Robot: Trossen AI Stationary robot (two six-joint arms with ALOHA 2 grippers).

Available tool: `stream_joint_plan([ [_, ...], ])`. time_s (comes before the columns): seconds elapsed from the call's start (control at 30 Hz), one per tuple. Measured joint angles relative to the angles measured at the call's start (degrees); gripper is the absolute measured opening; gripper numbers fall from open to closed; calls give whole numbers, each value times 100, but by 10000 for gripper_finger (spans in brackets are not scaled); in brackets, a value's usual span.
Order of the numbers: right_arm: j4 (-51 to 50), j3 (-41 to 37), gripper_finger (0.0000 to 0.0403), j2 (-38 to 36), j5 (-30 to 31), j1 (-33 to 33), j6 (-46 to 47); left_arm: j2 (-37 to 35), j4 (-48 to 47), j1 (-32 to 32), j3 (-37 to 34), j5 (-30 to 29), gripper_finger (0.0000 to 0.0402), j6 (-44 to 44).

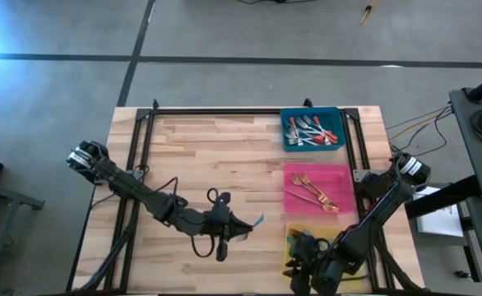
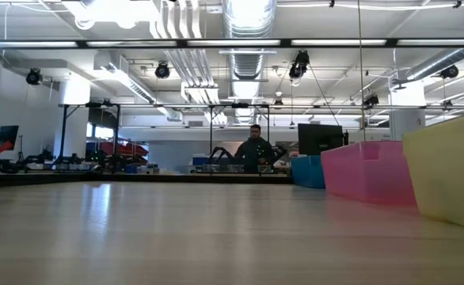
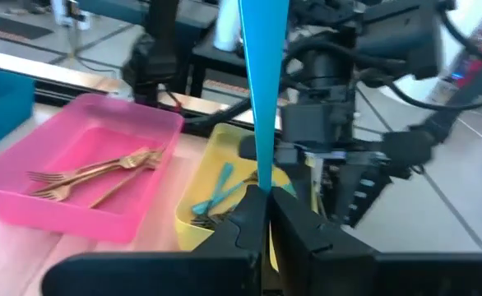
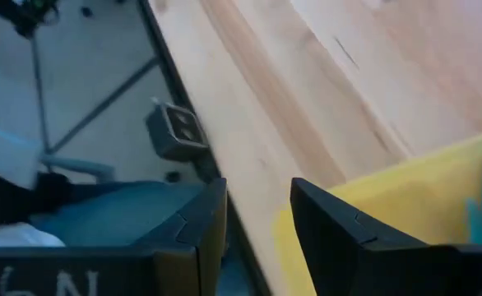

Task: Sort silverware by color (type)
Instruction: Put the blue fork into the yellow bin

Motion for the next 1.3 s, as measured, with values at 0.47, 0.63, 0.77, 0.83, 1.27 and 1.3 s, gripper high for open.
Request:
stream_joint_plan([
  [0.47, 1079, -2, 137, 0, 85, 1, 53, 157, -760, -23, -125, -3128, 0, -447],
  [0.63, 1245, -1, 132, 0, 148, 2, 210, 480, -599, -26, -101, -3149, 0, -457],
  [0.77, 1275, -2, 134, 0, 460, -84, -153, 680, -407, -26, -96, -3370, 0, -460],
  [0.83, 1264, -2, 136, 0, 618, -186, -321, 725, -377, -26, -96, -3614, 0, -460],
  [1.27, 1268, -2, 132, 0, 1033, -1336, -804, 704, -363, -52, -92, -4703, 0, -349],
  [1.3, 1266, -2, 132, 0, 1089, -1460, -850, 702, -368, -52, -92, -4800, 0, -295],
])
